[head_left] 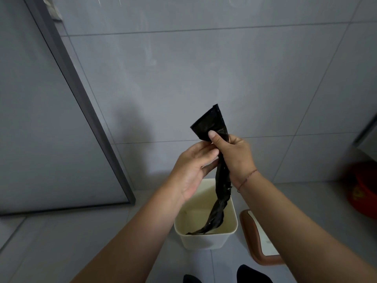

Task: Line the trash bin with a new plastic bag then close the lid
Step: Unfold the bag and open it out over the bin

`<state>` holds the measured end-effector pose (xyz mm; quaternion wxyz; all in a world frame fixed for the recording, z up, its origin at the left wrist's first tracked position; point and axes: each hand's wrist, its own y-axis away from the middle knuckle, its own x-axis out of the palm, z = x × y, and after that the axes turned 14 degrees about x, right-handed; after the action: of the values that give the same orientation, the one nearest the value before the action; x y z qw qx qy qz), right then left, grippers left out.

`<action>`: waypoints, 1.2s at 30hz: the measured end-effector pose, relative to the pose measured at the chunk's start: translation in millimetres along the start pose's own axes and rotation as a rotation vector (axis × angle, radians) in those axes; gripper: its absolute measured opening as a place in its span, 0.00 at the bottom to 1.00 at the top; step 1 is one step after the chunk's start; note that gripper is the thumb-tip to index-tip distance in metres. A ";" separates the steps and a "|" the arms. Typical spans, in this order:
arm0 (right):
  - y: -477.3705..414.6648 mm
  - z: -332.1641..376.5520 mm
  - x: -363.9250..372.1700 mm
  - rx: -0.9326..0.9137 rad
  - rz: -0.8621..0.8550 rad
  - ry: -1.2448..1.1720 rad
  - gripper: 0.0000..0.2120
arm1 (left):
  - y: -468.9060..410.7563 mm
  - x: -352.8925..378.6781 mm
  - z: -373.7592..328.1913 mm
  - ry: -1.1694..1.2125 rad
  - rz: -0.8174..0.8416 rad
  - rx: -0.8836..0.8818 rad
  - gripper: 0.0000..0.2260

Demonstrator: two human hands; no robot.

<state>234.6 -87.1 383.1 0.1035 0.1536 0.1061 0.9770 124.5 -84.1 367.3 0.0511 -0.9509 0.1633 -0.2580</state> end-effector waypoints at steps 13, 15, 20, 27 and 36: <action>-2.7 -1.6 -16.6 0.199 0.351 -0.041 0.20 | -5.6 -7.6 -6.5 -0.554 -0.157 0.178 0.05; -1.4 -5.2 -18.0 0.167 0.387 -0.076 0.10 | -6.5 -6.8 -7.3 -0.611 -0.140 0.185 0.06; -0.3 -6.6 -14.2 0.033 0.254 0.035 0.03 | -5.9 -6.6 -6.8 -0.624 -0.183 0.236 0.03; -0.4 -5.6 -12.9 -0.017 0.267 0.154 0.06 | -4.8 -8.4 -10.6 -0.390 -0.151 0.182 0.07; 3.3 -12.3 -15.5 -0.071 0.235 0.179 0.10 | -2.5 -16.0 -7.4 -0.313 -0.095 0.150 0.06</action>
<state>244.5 -96.0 368.1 -0.0160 0.0733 0.0615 0.9953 108.5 -76.5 366.5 0.1344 -0.9796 0.0885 -0.1202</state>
